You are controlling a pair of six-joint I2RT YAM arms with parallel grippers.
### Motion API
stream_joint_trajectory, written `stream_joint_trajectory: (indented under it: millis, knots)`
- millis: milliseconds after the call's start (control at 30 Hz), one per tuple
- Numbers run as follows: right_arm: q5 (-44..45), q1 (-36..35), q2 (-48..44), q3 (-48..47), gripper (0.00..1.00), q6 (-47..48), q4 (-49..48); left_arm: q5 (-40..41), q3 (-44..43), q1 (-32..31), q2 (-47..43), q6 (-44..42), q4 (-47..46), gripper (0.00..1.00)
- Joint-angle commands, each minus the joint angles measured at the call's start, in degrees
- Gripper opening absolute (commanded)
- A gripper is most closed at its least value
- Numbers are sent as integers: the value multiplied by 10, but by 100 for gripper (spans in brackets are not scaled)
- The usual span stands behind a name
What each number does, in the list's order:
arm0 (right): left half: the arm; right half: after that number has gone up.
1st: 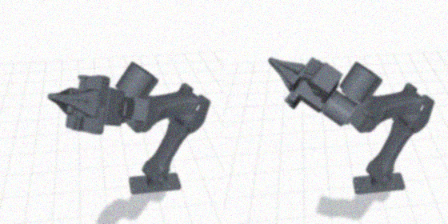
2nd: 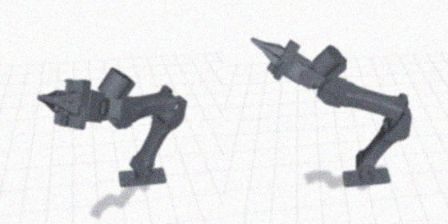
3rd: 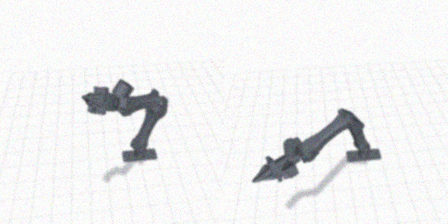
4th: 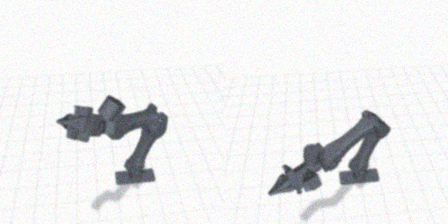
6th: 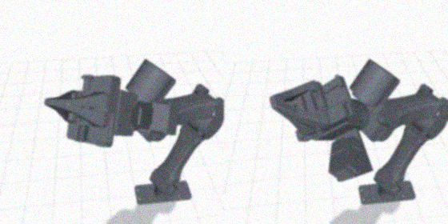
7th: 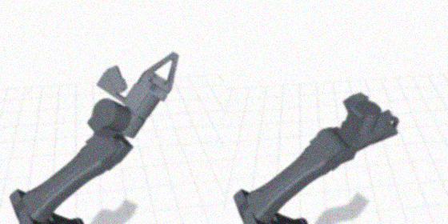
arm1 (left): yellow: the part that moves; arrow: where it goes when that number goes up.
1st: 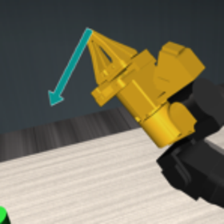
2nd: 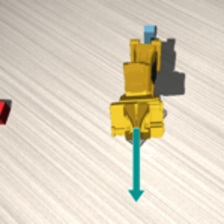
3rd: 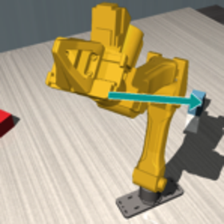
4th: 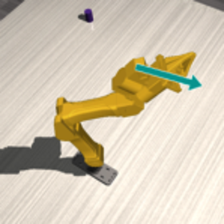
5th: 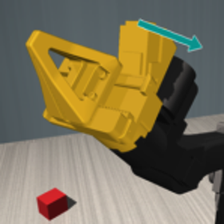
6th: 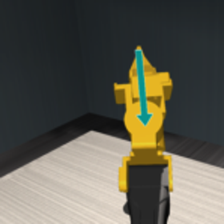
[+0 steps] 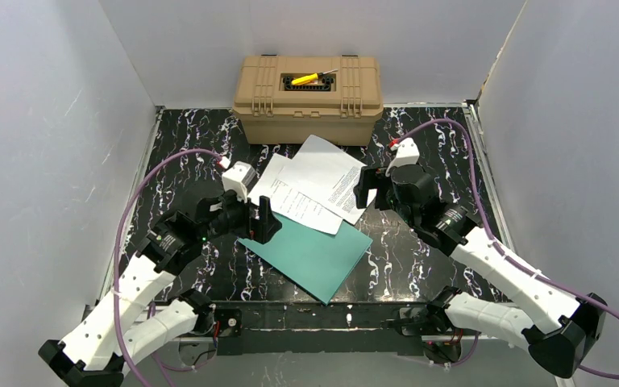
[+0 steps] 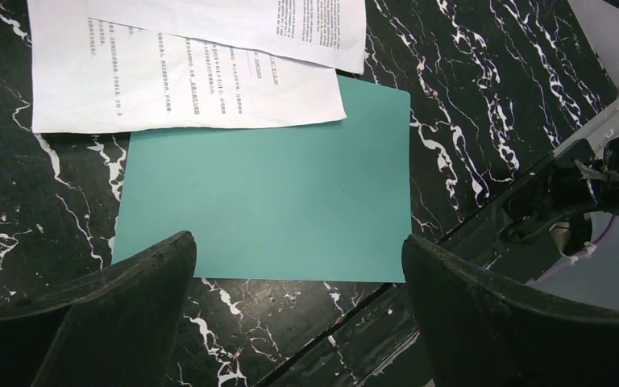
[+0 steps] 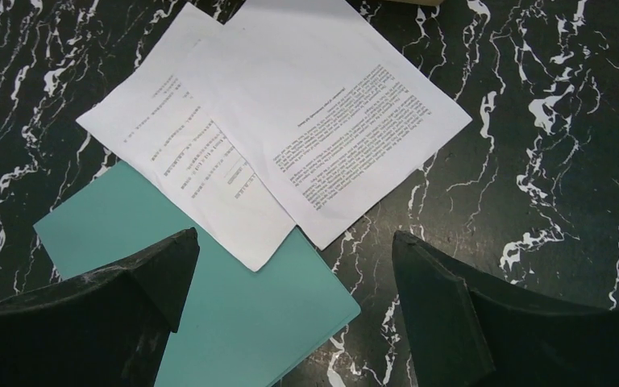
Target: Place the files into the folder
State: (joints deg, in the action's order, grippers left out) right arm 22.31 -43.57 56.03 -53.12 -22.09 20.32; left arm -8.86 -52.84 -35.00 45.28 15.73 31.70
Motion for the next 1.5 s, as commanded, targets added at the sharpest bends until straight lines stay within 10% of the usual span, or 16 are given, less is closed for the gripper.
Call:
stream_joint_trajectory:
  millis: [0,767,1467]
  knots:
    - [41,-1,-13,-2,99,-17,31,38,9,-2,-12,30,7,98]
    - [-122,-36,113,-28,99,106,-44,251,-1,-2,-33,88,115,98]
    - [-85,-165,501,-378,99,81,-69,329,6,-2,-117,109,126,98]
